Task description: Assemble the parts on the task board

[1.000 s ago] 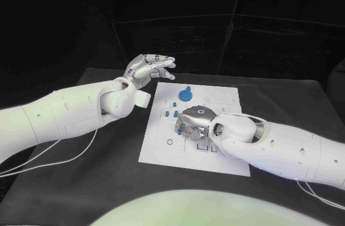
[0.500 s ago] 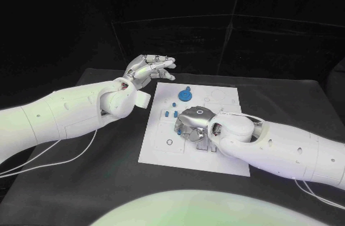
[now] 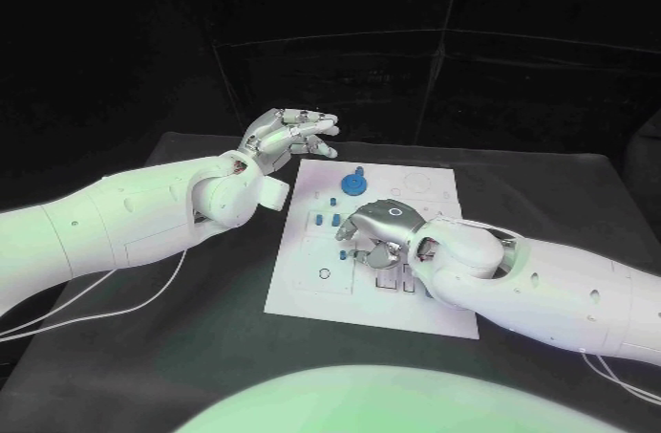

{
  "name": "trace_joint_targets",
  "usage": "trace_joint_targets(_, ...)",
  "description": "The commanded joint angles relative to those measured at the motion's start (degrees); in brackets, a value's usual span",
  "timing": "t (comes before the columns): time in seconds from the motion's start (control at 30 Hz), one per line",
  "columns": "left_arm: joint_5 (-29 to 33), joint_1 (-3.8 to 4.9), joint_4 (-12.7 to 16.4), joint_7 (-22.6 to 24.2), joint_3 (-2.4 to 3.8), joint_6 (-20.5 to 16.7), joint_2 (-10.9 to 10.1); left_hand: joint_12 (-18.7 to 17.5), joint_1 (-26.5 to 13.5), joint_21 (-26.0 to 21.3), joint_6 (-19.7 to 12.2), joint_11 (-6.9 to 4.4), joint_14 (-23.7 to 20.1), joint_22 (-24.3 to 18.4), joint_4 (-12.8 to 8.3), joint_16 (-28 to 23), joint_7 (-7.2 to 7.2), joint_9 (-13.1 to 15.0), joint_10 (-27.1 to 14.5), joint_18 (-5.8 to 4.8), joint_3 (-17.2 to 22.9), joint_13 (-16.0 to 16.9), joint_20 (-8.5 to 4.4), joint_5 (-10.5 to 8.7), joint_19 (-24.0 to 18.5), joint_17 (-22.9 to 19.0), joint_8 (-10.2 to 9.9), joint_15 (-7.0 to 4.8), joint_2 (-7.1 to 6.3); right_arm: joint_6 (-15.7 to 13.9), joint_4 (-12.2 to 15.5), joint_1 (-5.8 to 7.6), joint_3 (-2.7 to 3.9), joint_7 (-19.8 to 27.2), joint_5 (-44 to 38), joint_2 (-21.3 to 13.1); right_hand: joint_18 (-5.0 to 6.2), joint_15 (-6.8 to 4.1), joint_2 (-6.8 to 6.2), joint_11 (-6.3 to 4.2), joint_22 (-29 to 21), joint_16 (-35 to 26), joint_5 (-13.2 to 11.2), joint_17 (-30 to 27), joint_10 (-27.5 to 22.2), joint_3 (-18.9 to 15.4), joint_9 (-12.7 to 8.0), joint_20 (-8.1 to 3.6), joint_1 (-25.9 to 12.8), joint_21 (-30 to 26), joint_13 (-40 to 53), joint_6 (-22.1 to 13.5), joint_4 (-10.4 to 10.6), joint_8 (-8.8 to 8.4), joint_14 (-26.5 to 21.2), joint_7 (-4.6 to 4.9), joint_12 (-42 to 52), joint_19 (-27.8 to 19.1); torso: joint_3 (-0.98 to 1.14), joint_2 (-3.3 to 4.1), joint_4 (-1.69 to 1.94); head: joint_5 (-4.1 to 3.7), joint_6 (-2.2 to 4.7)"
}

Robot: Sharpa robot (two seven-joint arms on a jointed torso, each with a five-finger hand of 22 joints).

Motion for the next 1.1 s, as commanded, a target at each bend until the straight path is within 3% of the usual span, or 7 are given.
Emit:
trace_joint_targets(0.03,0.15,0.08,-0.02,-0.57,-0.04,1.53,-0.02,-0.07,0.46,-0.14,-0.46,-0.05,-0.12,-0.05,-0.14,-0.29,0.03,0.0,-0.33,0.15,-0.36,-0.04,0.23,-0.01,0.04,-0.07,-0.18,0.21,0.03,-7.76,2.43,0.11,0.05,1.16,1.89,-2.38,1.18,0.19,0.53,-0.08,-0.07,-0.35,0.21,-0.12,0.78,-0.29,0.11,0.13,-0.35,0.09,0.03,0.29,0.06,0.11,0.44,-0.04,0.62,0.16,0.01,-0.07,0.05,-0.22,0.27)
trace_joint_targets(0.17,0.14,0.08,0.09,-0.81,-0.1,1.95,-0.22,0.22,1.65,-0.2,-0.57,-0.05,-0.23,-0.2,-0.8,-0.36,0.05,0.06,-0.68,0.23,0.24,-0.03,0.14,0.26,0.13,-0.04,0.05,0.1,0.74,-8.94,5.57,1.03,0.14,0.18,4.17,-7.4,1.19,-0.12,0.2,-0.54,-0.09,-0.43,-0.2,-0.36,1.71,-0.65,0.18,-0.09,-1.1,0.09,-0.04,0.87,0.41,0.24,0.47,-0.68,1.4,0.3,-0.21,-0.08,0.11,-0.93,0.83)
trace_joint_targets(0.27,0.13,0.08,0.14,-0.6,-0.13,2.12,-0.32,0.26,1.62,-0.2,-0.58,-0.03,-0.24,-0.22,-0.8,-0.37,0.06,0.06,-0.7,0.22,0.22,-0.02,0.14,0.27,0.13,-0.03,0.08,0.12,0.74,-7.5,6.27,2.72,0.27,-0.05,5.54,-10.46,1.2,-0.2,-1.28,-0.75,-0.37,-0.69,0.22,-0.8,0.51,-2.83,0.02,-0.2,-3.25,-0.14,-0.18,0.1,1.5,-0.1,0.42,-1.02,1.15,0.26,-0.1,-0.04,-0.1,-1.27,1.24)
trace_joint_targets(0.33,0.13,0.08,0.16,-0.51,-0.14,2.13,-0.34,0.49,1.09,-0.28,-0.58,0.01,-0.24,-0.32,-0.58,-0.37,0.1,0.09,-0.73,0.16,-0.14,0.0,0.22,0.21,0.1,0.0,0.23,0.22,0.54,-6.87,6.35,3.65,0.31,0.35,6.1,-11.84,1.27,-0.45,-2.88,-1.04,-1.19,-0.97,6.12,-1.26,-1.3,-7.61,-0.05,-0.43,-6.27,-0.76,-0.05,-1.7,3.69,-0.08,0.42,-1.36,1.05,0.16,-0.1,-0.03,-0.13,-1.5,1.44)
trace_joint_targets(0.4,0.13,0.08,0.14,-0.5,-0.15,2.16,-0.35,0.82,1.08,-0.34,-0.19,-0.15,-0.26,-0.4,-0.55,-0.38,-0.12,0.18,-0.46,0.19,-0.14,0.05,0.21,0.19,0.09,0.02,0.57,0.16,0.75,-6.16,6.31,4.55,0.36,0.72,6.54,-13.15,1.35,-0.23,-3.09,-0.81,-2.03,-0.88,6.97,-1.24,-2.86,-10.08,-0.07,-0.31,-6.92,-1.34,-0.12,-2.65,4.5,-0.18,0.56,-1.51,0.79,0.04,-0.09,0.0,-0.1,-1.85,1.78)
trace_joint_targets(0.6,0.13,0.07,0.08,-0.38,-0.25,2.3,-0.25,1.11,1.19,-0.38,0.21,-0.31,-0.3,-0.48,-0.61,-0.41,-0.34,0.24,-0.19,0.23,-0.07,0.06,0.17,0.15,0.1,0.04,0.91,0.06,0.92,-2.51,4.87,6.0,0.45,1.2,6.53,-15.42,1.49,-0.01,-0.73,-0.68,-3.11,-0.6,7.02,-1.43,-4.81,-18.01,0.2,-0.05,-2.85,-2.21,0.11,-2.63,4.94,0.17,0.81,-1.99,3.15,0.36,-0.02,-0.01,0.04,-2.11,1.76)
trace_joint_targets(1.1,0.13,0.07,0.07,-0.25,-0.32,2.33,-0.19,1.16,1.15,-0.39,0.25,-0.33,-0.29,-0.5,-0.61,-0.41,-0.35,0.24,-0.16,0.23,-0.11,0.05,0.17,0.13,0.1,0.04,0.96,0.04,0.9,7.74,1.37,6.45,0.45,0.15,4.38,-13.4,1.53,-0.23,2.0,-1.05,-3.58,-0.59,6.14,-2.0,-3.63,-21.12,0.25,-0.2,1.3,-2.61,0.08,-1.19,3.8,0.34,0.82,-2.37,6.39,0.57,-0.14,0.01,0.08,-2.2,1.98)
